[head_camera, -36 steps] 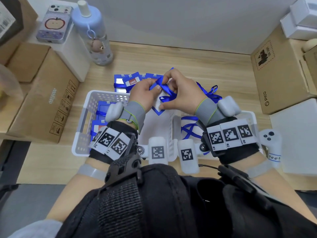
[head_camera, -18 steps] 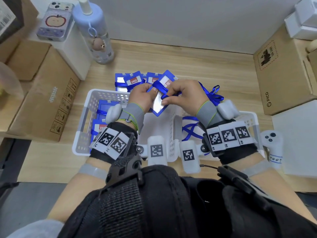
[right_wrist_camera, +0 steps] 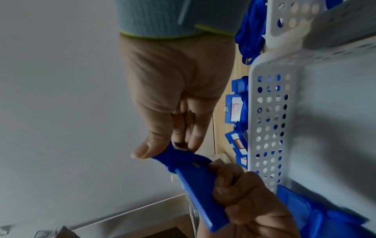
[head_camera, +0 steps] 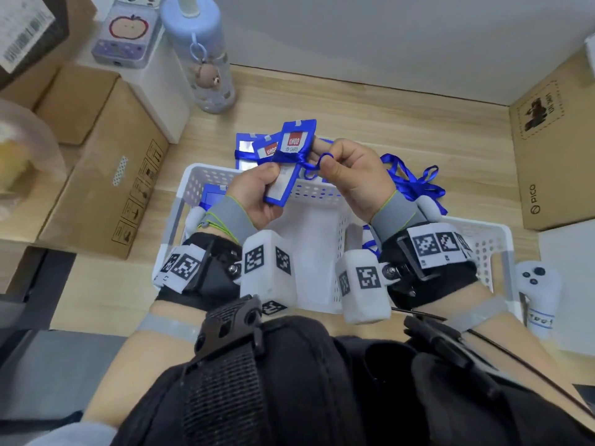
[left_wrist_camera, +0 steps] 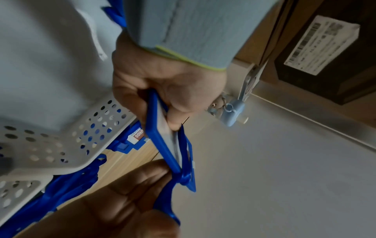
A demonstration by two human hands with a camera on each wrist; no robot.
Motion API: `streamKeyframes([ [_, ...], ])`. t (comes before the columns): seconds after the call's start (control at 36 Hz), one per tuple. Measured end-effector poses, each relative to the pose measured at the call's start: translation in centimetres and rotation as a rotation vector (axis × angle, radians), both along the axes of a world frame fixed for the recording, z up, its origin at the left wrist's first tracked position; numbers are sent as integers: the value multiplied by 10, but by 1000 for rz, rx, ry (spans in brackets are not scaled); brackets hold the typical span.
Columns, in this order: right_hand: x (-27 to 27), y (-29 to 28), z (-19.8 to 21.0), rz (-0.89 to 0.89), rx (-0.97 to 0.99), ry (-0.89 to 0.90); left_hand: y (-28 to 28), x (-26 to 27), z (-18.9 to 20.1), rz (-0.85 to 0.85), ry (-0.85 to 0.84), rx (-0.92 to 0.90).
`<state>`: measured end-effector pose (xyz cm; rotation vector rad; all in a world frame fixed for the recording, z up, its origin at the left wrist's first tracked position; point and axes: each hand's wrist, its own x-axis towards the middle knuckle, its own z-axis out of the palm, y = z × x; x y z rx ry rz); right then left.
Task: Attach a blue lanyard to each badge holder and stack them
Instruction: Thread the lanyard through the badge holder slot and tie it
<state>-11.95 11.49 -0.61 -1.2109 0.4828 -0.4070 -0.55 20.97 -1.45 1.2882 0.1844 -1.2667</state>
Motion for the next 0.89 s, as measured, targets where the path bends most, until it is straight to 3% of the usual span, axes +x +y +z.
streamKeyframes([
  [0.19, 14, -9, -4, -7, 105, -67, -2, 13, -1, -62, 18, -88],
  [0.39, 38, -27, -16, -206, -32, 221, -12, 41, -13, -88, -406, -64],
  [0.5, 57, -28, -16, -245, -13, 266, -22, 59, -21, -86, -640, -66],
  [0.69, 89, -33, -29, -237, -59, 385, -35, 89, -33, -267, -928, 171],
  [0.89, 104, -32, -55, -127, -180, 585, -30, 98, -45, -438, -1016, 449],
])
